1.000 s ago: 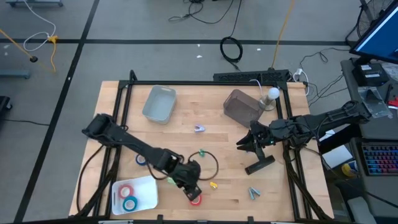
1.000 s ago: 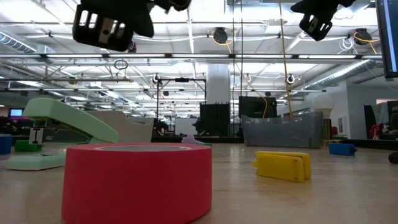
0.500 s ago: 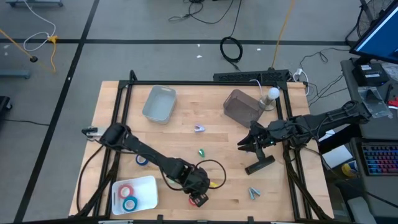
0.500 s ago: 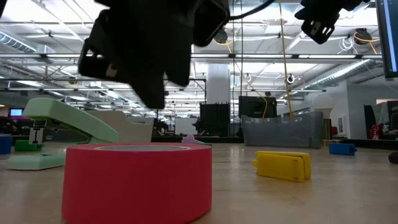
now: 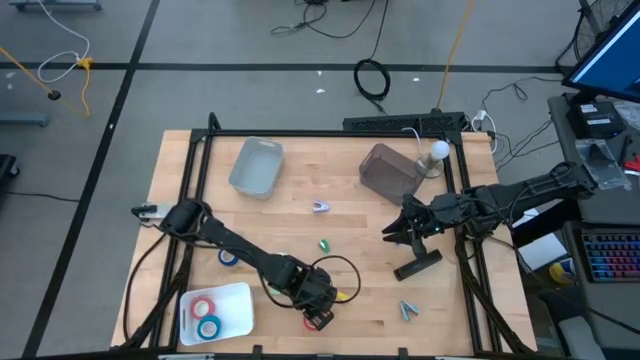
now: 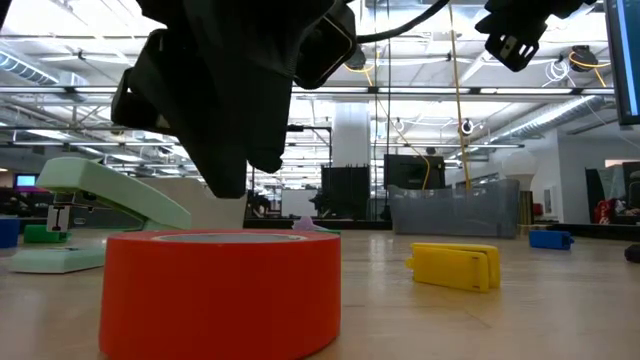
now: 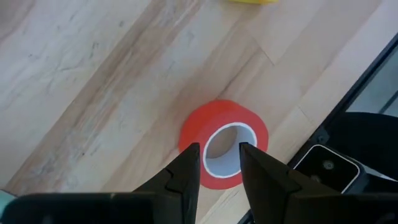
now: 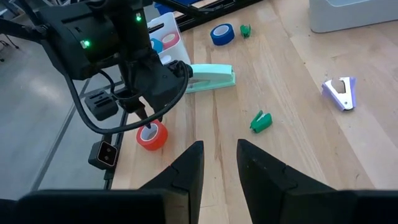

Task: Pick and place Stapler, Stapler remover, tape
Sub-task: Put the red tape into the white bin

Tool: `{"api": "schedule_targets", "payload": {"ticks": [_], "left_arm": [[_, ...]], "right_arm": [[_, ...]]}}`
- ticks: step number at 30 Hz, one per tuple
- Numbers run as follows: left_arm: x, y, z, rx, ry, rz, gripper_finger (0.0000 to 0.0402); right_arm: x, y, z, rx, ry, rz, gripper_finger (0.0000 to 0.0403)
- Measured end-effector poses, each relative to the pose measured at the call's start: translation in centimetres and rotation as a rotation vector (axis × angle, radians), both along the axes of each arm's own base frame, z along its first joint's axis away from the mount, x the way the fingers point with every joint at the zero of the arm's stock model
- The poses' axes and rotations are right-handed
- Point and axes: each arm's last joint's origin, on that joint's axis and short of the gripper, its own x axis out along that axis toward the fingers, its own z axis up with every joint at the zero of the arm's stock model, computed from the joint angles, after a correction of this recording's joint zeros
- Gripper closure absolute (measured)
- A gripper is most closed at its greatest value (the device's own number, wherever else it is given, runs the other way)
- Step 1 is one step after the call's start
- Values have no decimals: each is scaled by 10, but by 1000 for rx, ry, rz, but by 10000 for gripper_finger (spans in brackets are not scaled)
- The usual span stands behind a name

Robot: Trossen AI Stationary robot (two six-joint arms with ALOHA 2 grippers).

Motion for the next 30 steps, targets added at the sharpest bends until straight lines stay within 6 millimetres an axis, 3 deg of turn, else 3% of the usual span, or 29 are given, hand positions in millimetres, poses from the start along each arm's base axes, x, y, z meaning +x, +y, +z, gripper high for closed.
{"api": "schedule_targets", "payload": {"ticks": [26,30], "left_arm": [[-9,-11,-3,38,31,-4,286],[-6,-13,-12,28,42,-13,286]], "right_arm": [[-1,0,-1,-6,14,-1,314],[-1,0,-1,-6,14,-2,314]]}}
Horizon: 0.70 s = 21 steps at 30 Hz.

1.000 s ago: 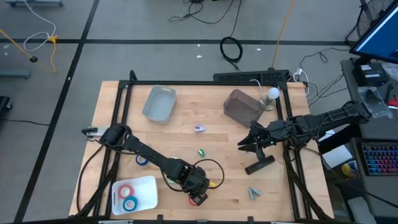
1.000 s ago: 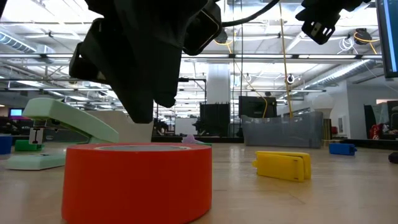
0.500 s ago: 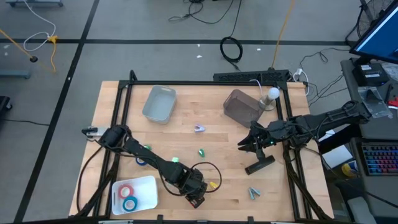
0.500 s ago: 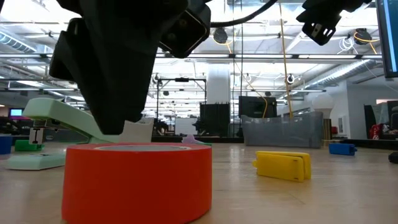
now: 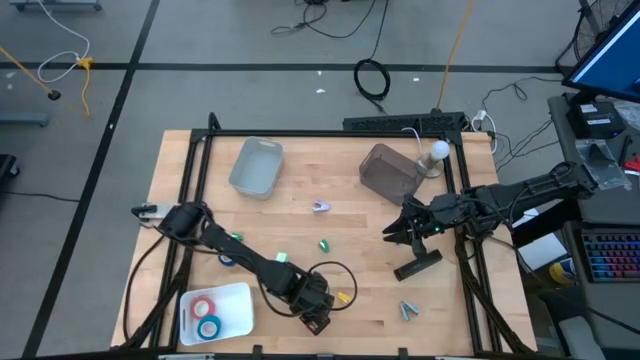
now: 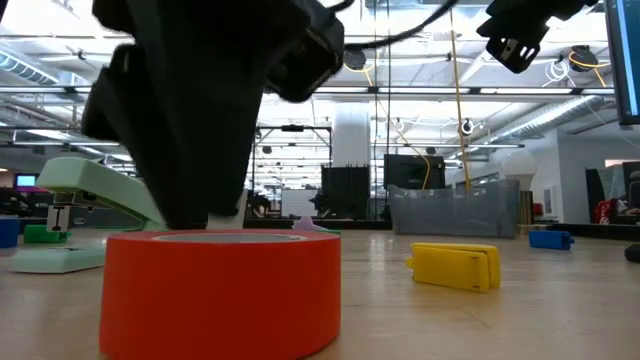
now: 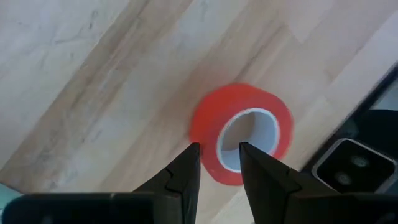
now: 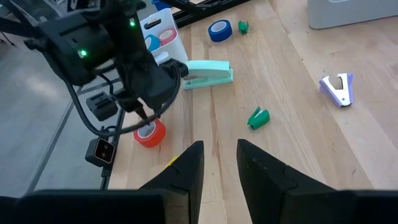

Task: Pick and place Stapler, Stapler remover, tape
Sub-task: Put the red tape into the white bin

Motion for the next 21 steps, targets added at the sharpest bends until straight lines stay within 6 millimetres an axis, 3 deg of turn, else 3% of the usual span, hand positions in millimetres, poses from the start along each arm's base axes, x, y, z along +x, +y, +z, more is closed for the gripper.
{"api": "schedule_targets", "payload": {"ticks": [7,12,19,21], "left_arm": [[5,-4,-21,-22,25,-8,286],[6,-5,-24,-35,37,-5,290],[7,-3,-23,-38,35,0,365],[6,-3,-21,-39,26,-7,365]], "right_arm": [[0,0,0,-1,2,-1,314],[0,0,0,0,1,-1,314],[0,0,0,0,0,-1,314],[0,0,0,0,0,-1,314]]}}
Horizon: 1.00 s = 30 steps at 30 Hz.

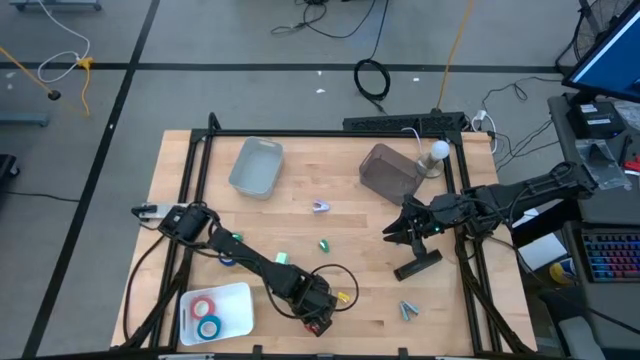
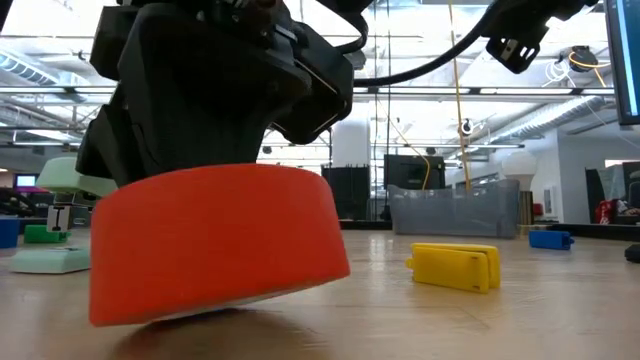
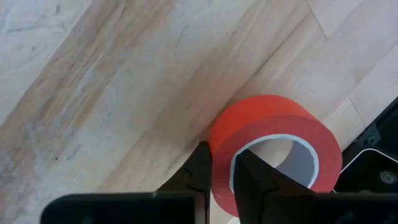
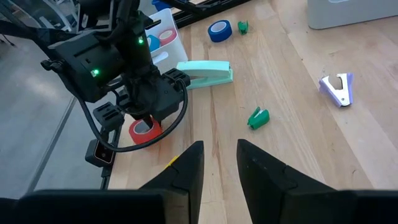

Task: Pick and place Stapler, Stapler remover, tape
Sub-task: Put the red tape into the white bin

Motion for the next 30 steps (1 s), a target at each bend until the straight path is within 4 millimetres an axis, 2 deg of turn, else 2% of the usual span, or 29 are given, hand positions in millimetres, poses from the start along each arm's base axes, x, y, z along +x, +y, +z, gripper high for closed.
{"api": "schedule_targets", "payload": {"ticks": [3,5,10,13,16,21,24,30], "left_arm": [[1,2,7,-17,-21,0,365],[-1,3,18,-27,-38,4,365],[-11,9,56,-48,-70,47,365],[-29,10,88,-51,-75,82,365],[-56,11,118,-22,-38,139,365],[-106,14,152,64,79,263,365],[-131,11,159,131,159,307,365],[-162,-4,156,213,310,281,365]], "right_arm": [[0,0,0,-1,-1,0,314],[0,0,0,-1,0,0,314],[0,0,0,-2,5,0,314],[0,0,-1,-3,6,0,314],[0,0,-1,-4,6,0,314],[0,0,0,-10,4,1,314],[0,0,0,-13,3,0,314],[0,-1,0,-15,2,-5,314]]}}
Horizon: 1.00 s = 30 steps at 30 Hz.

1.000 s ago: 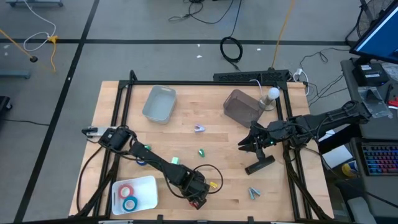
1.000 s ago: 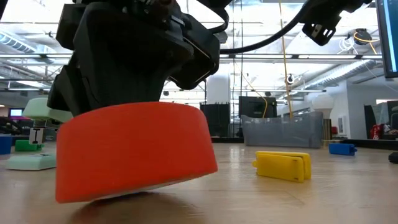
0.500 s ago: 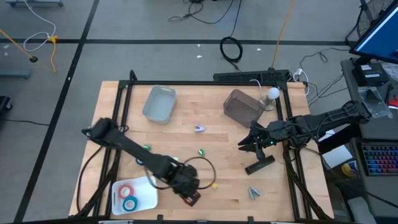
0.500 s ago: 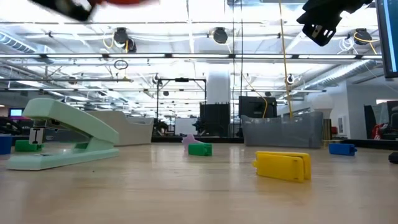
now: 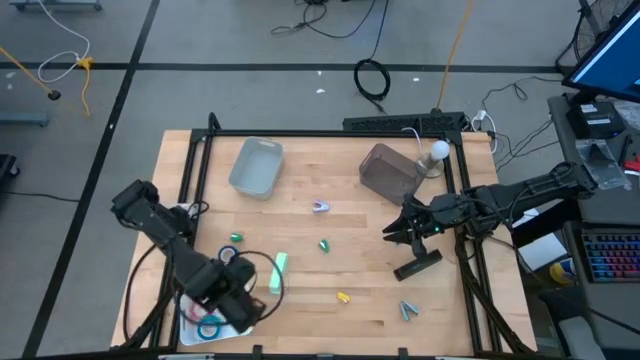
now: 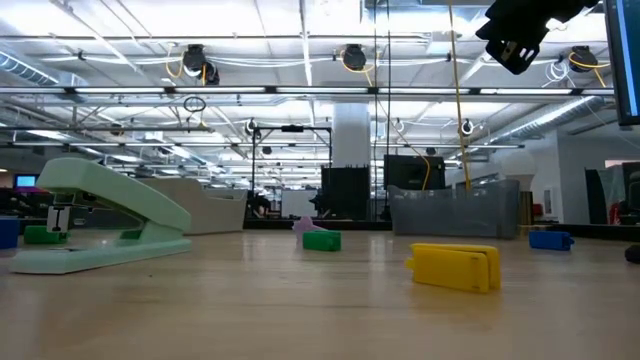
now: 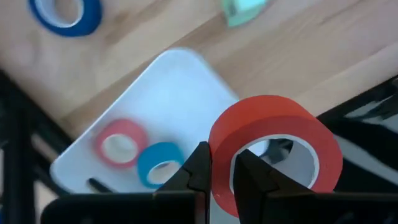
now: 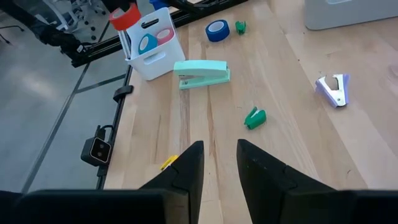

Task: Pick and place Stapler, Stapler remover, tape
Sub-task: Put the red tape into the white bin

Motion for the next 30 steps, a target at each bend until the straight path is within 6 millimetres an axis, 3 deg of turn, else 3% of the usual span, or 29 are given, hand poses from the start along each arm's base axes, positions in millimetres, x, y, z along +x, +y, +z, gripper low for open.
{"api": "schedule_targets", "payload": {"ticks": [10,15,24,30], "left_arm": [[-18,-29,-35,116,175,-56,365],[-14,-39,-56,69,140,-73,365],[-21,-32,-90,94,198,-71,365],[-17,-37,-102,26,129,-92,365]], "right_arm": [[1,-1,1,-18,-12,-46,314],[1,-1,1,-11,-12,-48,314],[1,-1,1,3,-11,-54,314],[1,-1,1,13,-9,-60,314]]}}
